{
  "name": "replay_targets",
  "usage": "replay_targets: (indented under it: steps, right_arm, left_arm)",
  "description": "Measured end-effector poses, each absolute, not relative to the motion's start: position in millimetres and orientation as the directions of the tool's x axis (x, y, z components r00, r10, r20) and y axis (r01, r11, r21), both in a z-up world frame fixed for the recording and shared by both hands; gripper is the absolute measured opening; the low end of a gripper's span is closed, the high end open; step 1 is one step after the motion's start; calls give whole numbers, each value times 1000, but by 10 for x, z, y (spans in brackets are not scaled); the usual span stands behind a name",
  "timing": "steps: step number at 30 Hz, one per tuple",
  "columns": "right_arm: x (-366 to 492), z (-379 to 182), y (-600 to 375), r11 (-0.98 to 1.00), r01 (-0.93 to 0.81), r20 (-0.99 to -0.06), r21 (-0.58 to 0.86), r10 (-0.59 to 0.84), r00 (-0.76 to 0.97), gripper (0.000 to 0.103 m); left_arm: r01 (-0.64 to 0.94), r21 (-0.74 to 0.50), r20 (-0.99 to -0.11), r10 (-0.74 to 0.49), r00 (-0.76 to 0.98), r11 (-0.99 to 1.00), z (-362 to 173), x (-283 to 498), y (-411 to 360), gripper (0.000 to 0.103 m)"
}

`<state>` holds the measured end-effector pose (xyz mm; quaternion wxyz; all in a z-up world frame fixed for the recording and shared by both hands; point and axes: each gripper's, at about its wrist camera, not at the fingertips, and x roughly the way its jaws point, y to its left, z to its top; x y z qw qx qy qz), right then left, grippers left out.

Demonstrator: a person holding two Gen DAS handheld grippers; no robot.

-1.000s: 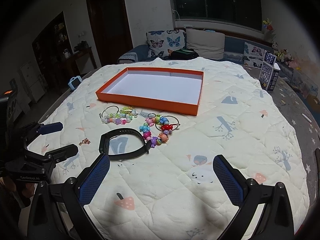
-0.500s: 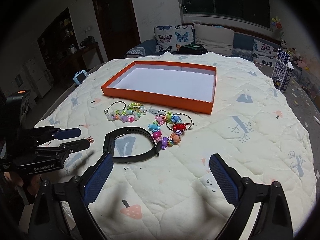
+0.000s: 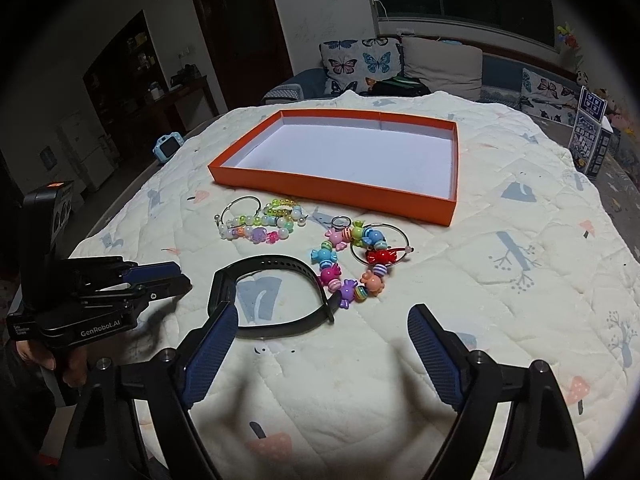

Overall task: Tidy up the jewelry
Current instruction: 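Lower the left gripper onto the rose-gold pendant necklace and close it, then lower the right gripper over the black watch band and close on it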

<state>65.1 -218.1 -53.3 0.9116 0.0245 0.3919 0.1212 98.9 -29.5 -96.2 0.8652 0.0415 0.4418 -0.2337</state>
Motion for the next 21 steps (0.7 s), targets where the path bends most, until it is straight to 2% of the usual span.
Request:
replay_targets:
  steps: [5, 9, 21]
  right_arm:
    - [693, -575, -2155, 965, -214, -717, 154, 258, 647, 92]
    - [731, -596, -2102, 958, -235, -723, 161, 277, 633, 92]
    - [769, -610, -1919, 937, -313, -732, 154, 321, 601, 92]
  left_arm:
    - [454, -109, -782, -358, 511, 884, -978, 974, -316, 20]
    - [459, -90, -777, -351, 523, 884, -986, 948, -342, 11]
    - [431, -116, -754, -362, 548, 895, -890, 893, -224, 11]
